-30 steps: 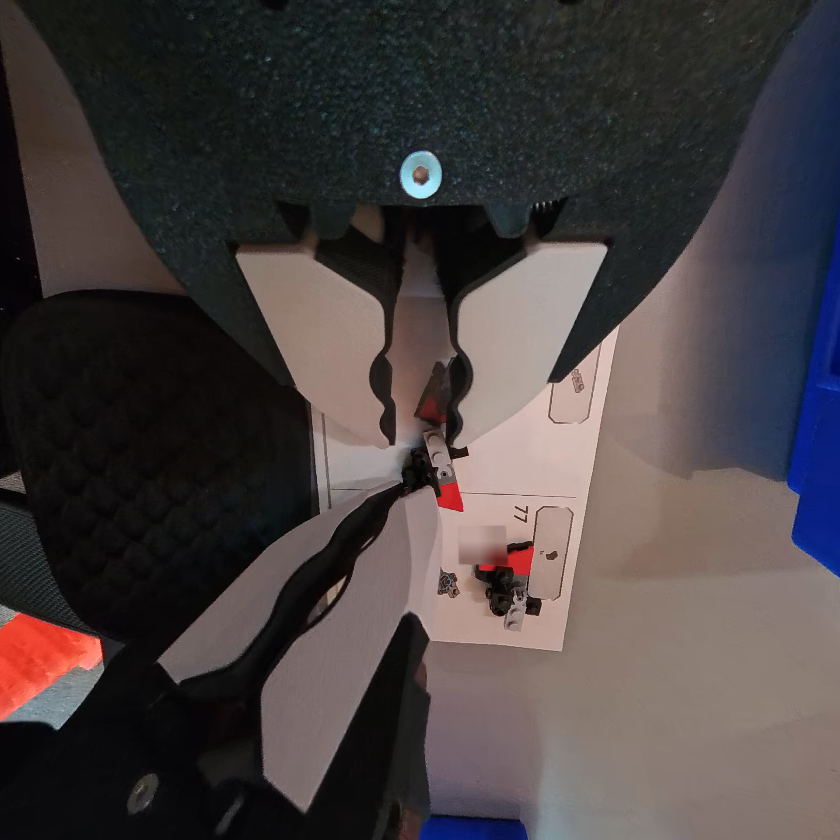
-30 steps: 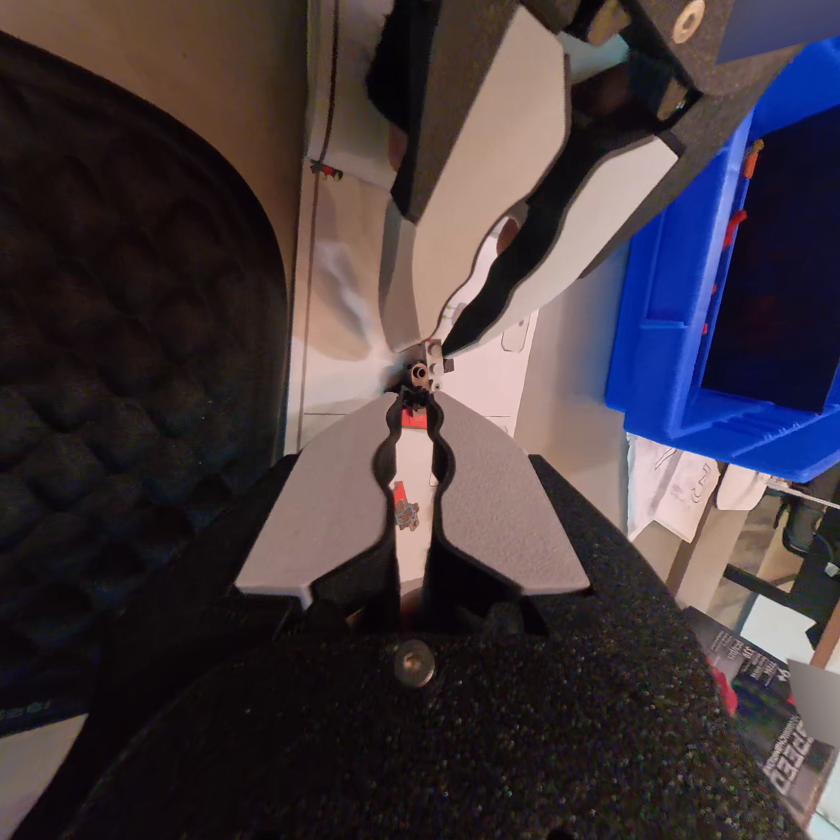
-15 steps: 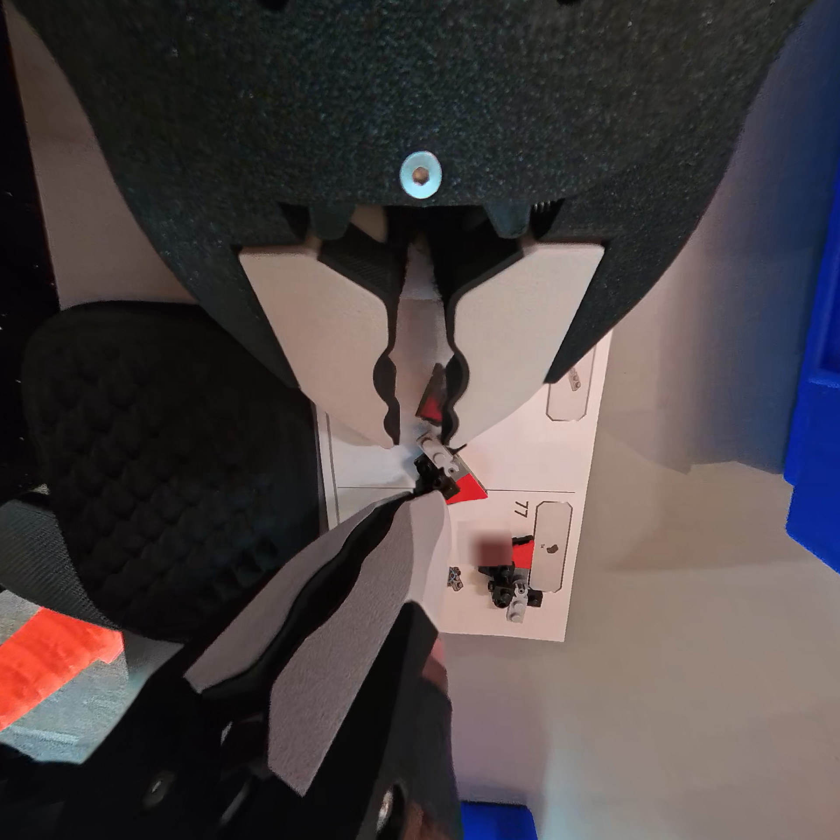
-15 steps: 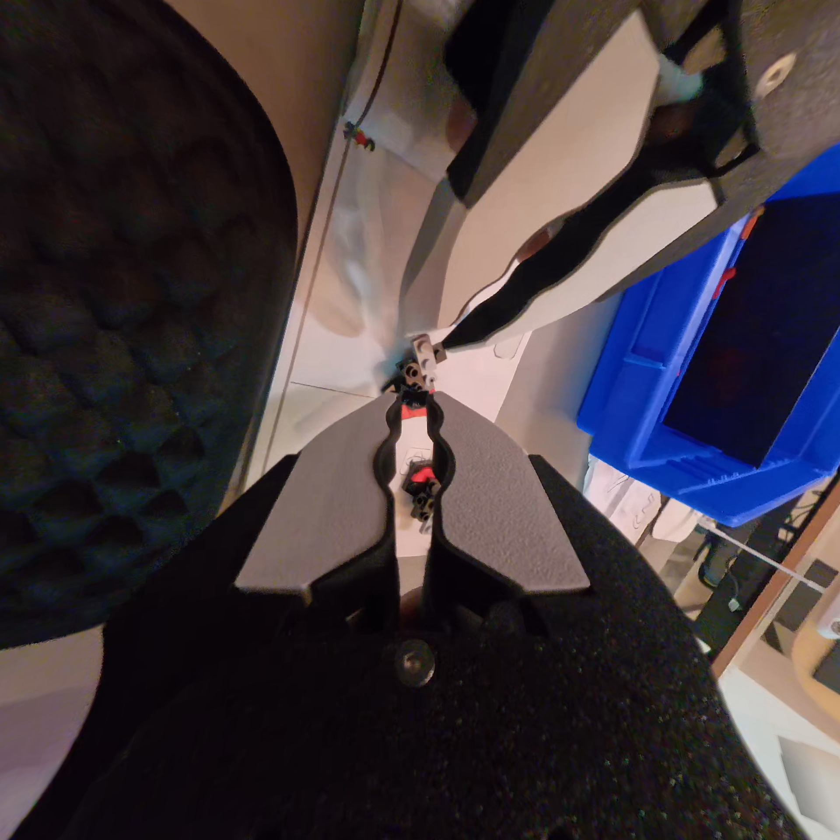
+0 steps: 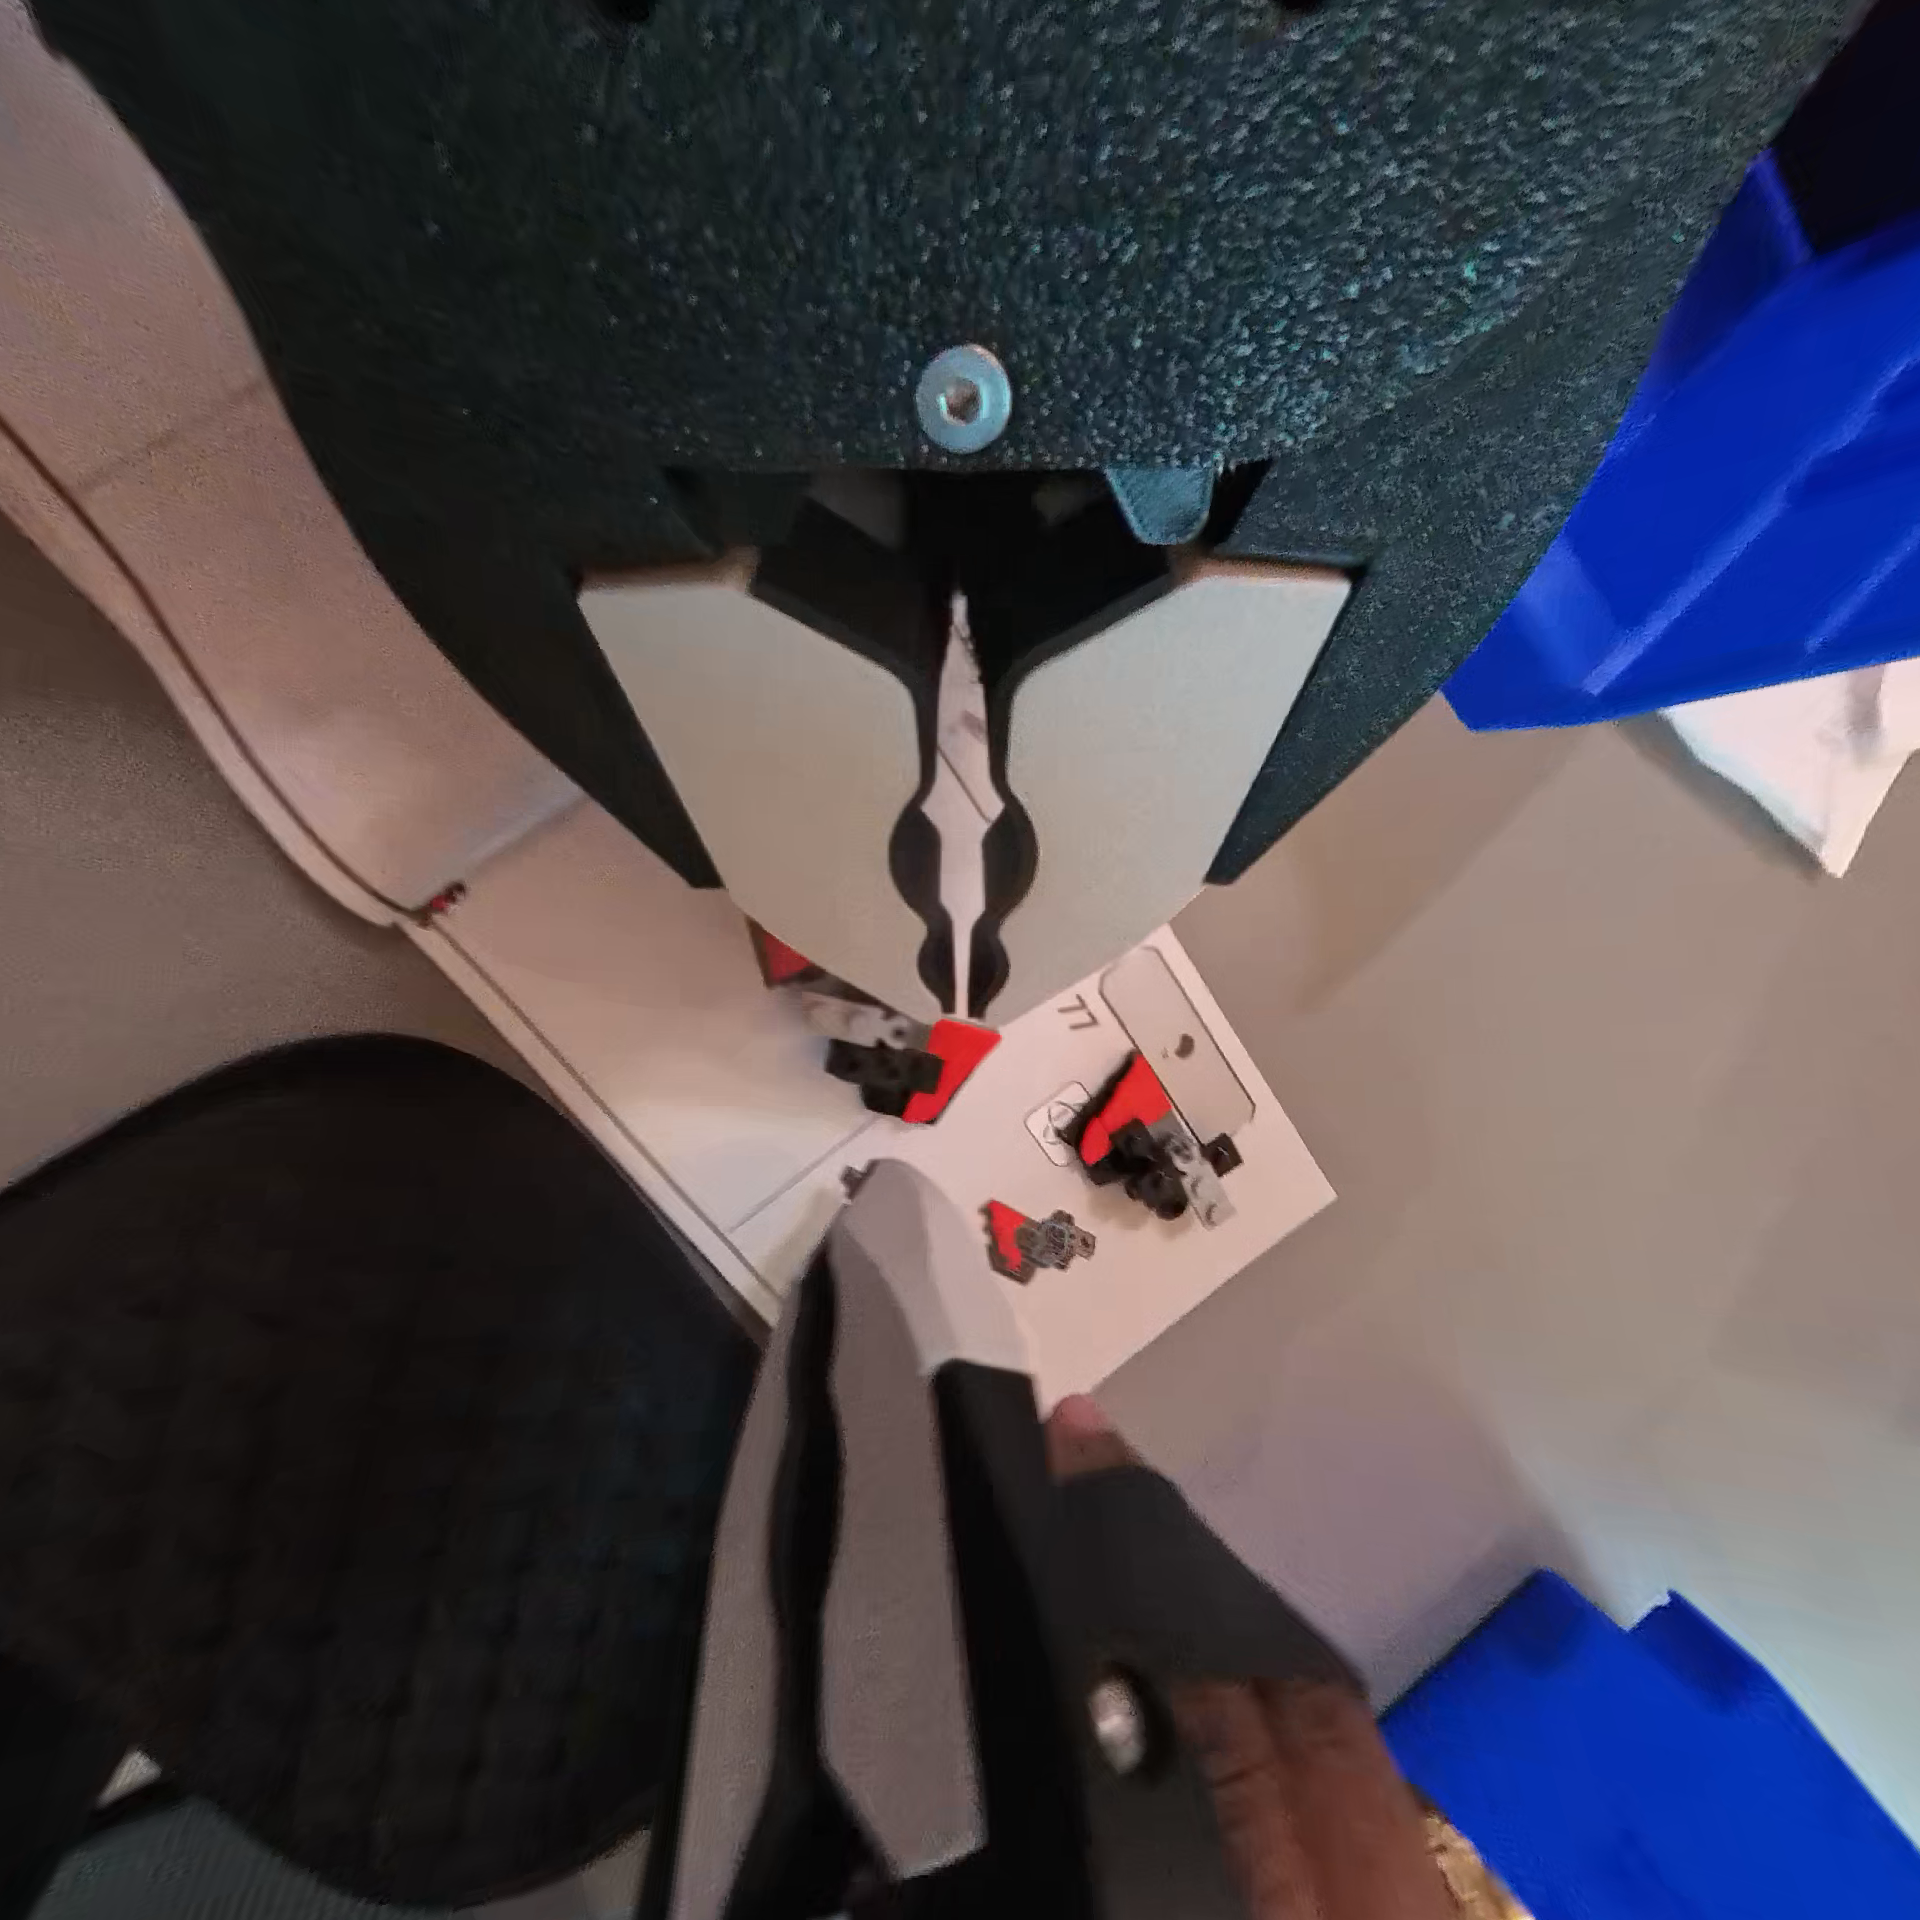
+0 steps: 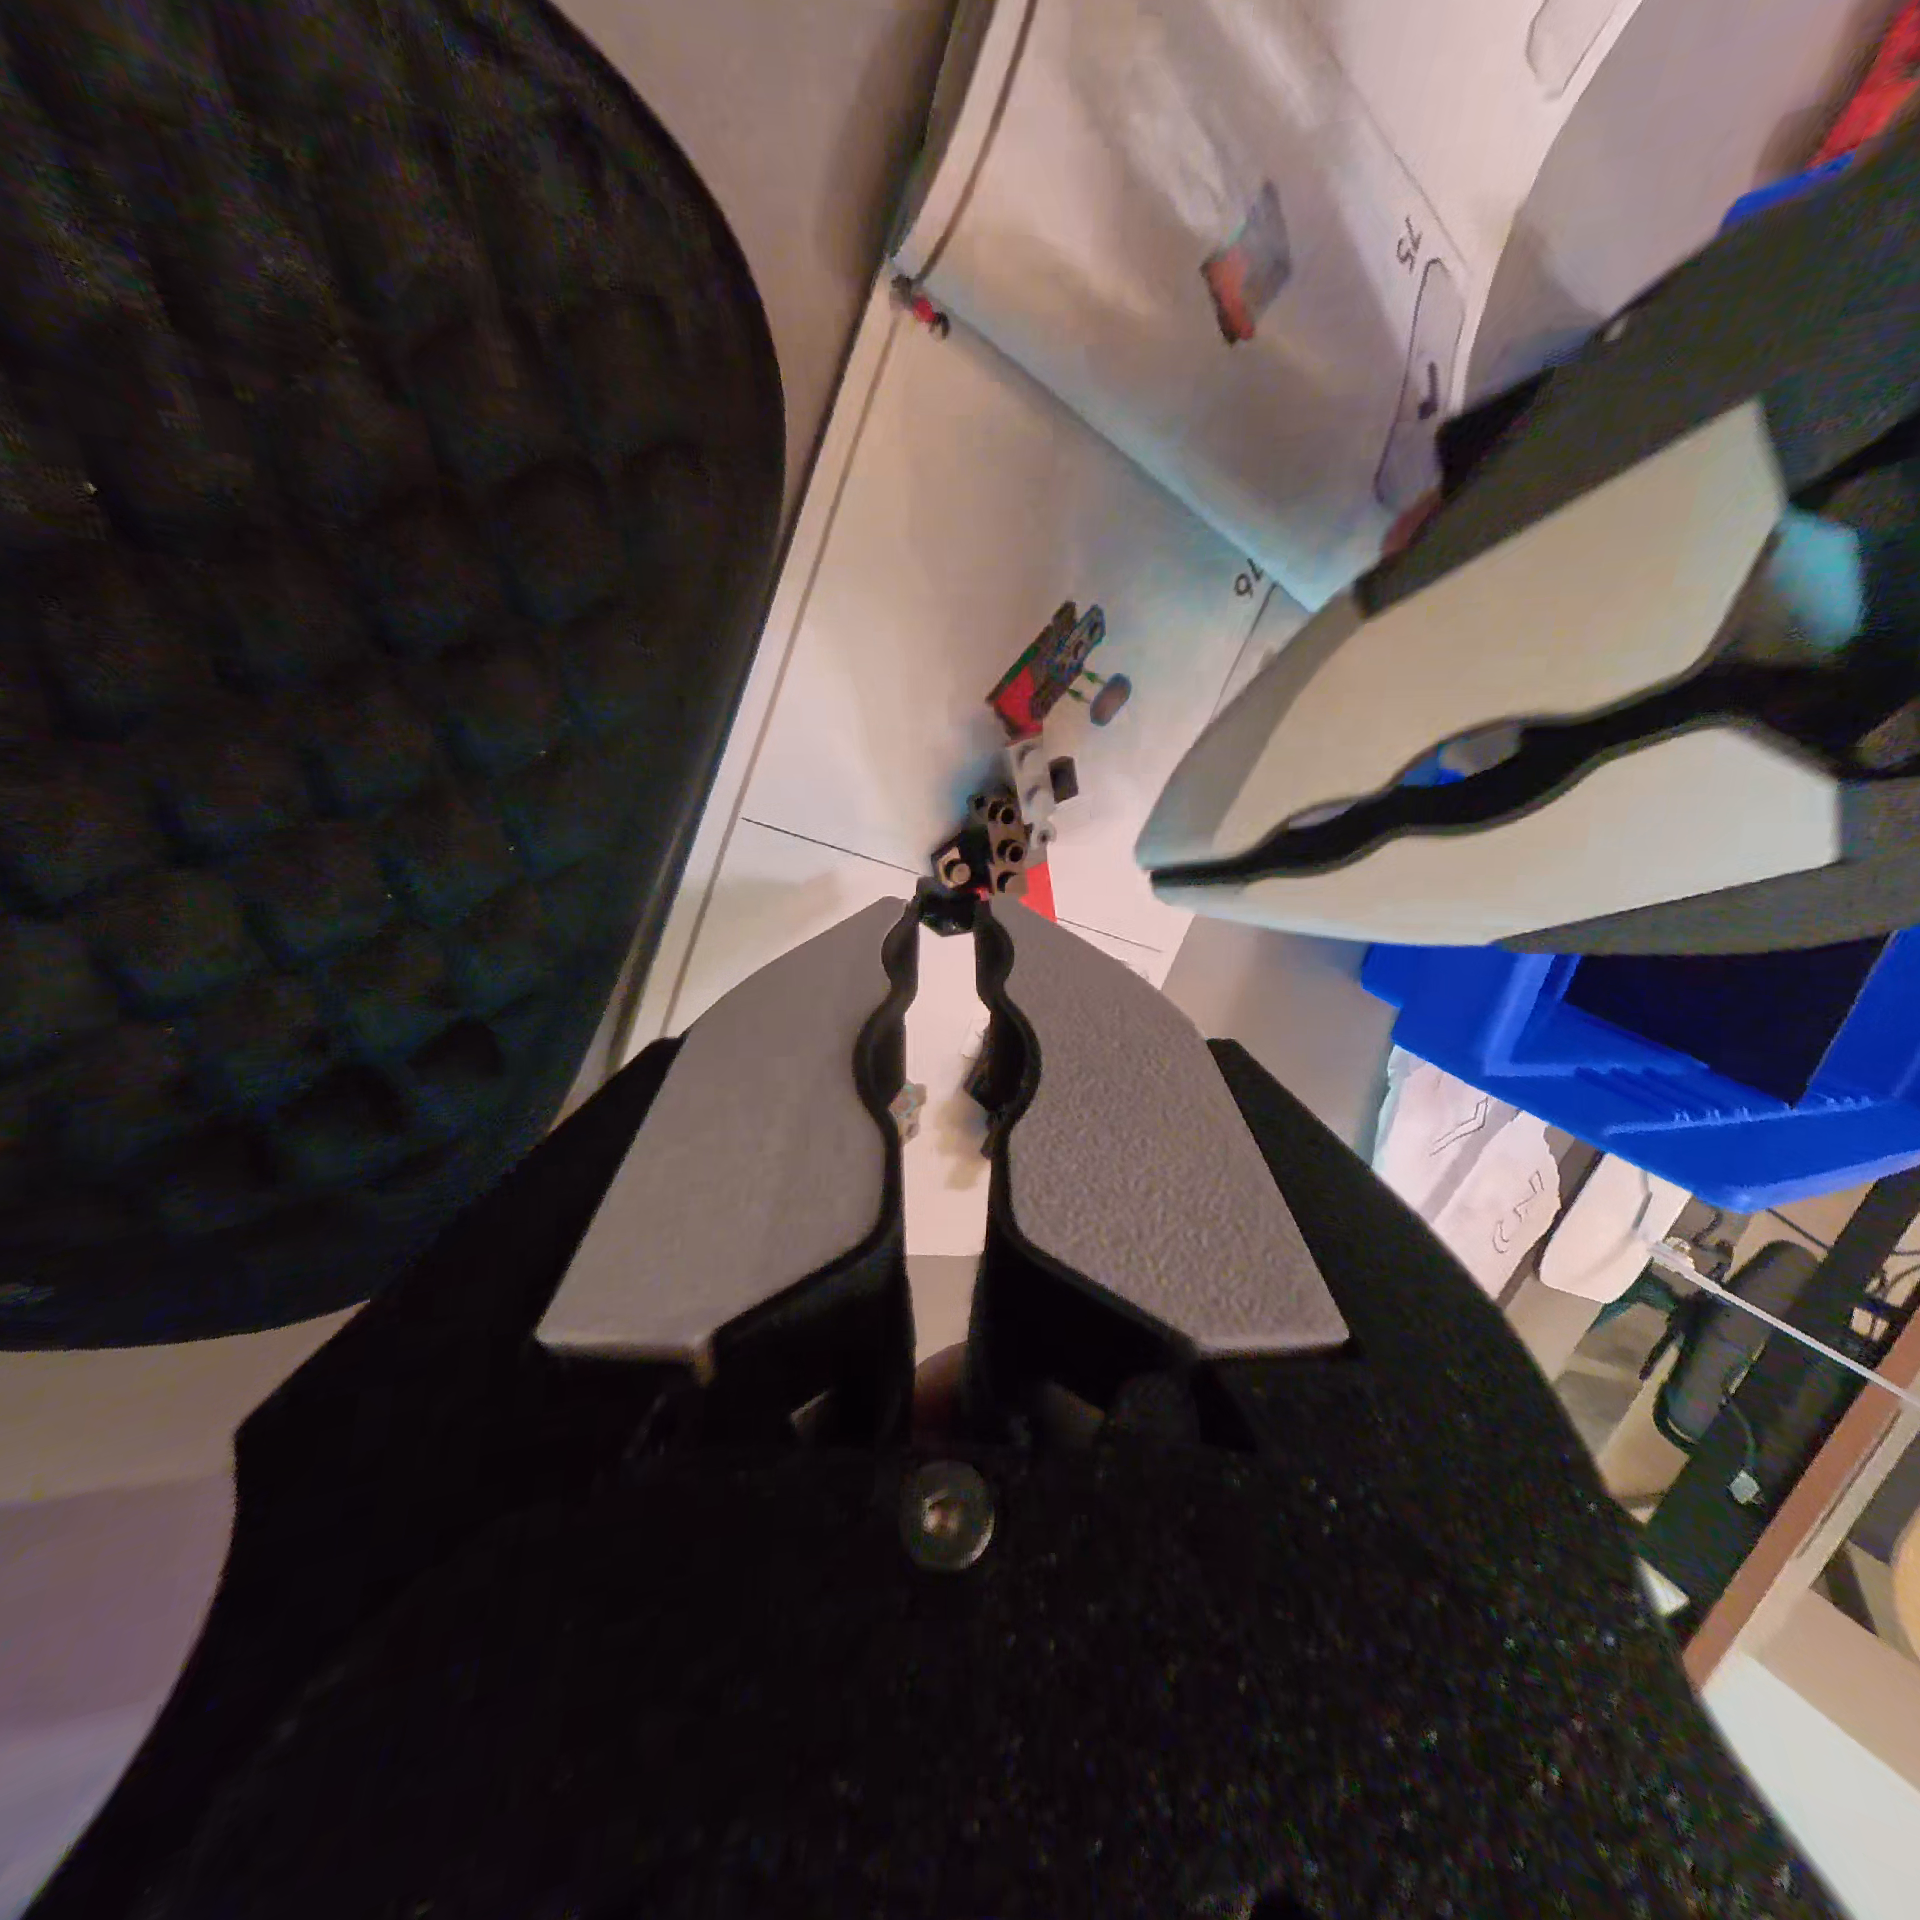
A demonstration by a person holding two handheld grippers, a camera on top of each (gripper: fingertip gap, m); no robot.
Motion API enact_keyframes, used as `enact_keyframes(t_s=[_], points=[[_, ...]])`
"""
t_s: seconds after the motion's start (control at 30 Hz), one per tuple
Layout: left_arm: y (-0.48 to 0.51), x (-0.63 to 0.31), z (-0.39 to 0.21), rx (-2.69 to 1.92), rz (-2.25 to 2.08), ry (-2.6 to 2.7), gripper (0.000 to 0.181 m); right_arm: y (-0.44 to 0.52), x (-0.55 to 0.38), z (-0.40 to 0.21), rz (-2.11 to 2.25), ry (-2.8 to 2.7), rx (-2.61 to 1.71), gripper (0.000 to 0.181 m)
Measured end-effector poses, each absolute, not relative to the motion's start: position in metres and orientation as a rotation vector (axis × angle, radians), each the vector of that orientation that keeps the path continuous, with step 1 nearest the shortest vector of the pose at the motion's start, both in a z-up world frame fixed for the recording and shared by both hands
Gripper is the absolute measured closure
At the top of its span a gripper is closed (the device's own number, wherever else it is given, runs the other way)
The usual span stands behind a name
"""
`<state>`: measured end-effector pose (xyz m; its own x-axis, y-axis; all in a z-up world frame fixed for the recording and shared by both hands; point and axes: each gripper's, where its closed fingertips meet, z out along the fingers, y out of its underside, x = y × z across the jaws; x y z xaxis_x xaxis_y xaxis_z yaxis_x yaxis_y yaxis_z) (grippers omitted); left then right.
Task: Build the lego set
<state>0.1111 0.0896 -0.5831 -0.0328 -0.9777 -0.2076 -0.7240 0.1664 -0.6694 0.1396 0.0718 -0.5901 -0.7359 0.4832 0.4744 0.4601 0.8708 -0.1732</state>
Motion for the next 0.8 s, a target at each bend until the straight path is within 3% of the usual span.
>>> enact_keyframes(t_s=[0.17,0.8], points=[[0.096,0.125,-0.581,-1.565,-0.681,1.793,0.181,0.072,0.141,-0.592,0.059,-2.512,-0.693,0.171],[0.092,0.127,-0.605,-1.631,-0.641,1.992,0.181,0.078,0.135,-0.595,0.004,-2.507,-0.635,0.171]])
